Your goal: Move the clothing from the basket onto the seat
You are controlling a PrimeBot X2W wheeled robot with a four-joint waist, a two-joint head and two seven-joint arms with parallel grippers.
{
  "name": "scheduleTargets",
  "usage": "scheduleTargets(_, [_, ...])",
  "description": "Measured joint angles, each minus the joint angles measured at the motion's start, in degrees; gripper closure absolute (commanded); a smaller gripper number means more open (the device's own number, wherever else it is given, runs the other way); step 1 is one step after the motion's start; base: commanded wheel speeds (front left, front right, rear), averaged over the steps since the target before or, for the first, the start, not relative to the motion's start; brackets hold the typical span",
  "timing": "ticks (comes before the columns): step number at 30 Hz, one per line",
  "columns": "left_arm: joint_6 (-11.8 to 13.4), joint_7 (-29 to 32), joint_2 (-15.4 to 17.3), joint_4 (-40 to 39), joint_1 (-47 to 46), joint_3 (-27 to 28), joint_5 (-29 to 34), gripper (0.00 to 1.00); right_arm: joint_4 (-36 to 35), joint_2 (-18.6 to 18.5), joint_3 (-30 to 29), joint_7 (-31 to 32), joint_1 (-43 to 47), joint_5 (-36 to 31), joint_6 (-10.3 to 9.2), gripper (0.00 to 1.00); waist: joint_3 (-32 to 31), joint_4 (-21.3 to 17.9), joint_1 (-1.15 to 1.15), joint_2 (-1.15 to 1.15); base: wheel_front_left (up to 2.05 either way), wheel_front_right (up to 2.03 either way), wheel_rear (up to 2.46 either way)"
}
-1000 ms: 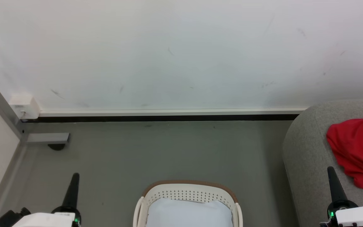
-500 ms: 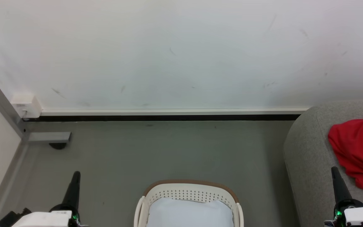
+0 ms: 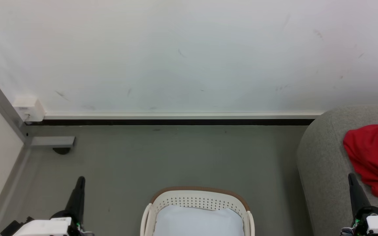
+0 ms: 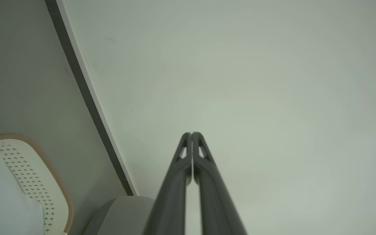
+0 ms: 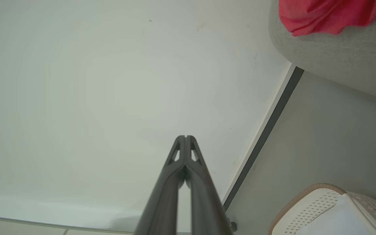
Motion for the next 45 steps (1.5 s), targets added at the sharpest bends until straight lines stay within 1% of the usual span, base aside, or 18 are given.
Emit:
scheduleTargets(17, [0.0,1.54,-0.58,0.21,-0.58,0.56,-5.17,1.0,-0.07,-0.13,-1.27,1.71,-0.02,6.17,0.0,1.0,0.08,0.36,0.0,0.0,0.0,0.0,0.0])
scheduleTargets(45, [0.0,1.54,-0.6,0.22,-0.6,0.58,-5.22,1.0,-0.08,0.01,-1.67,1.81,-0.04,6.21,0.0,1.0,0.08,0.36,0.0,0.0,0.0,0.0,0.0])
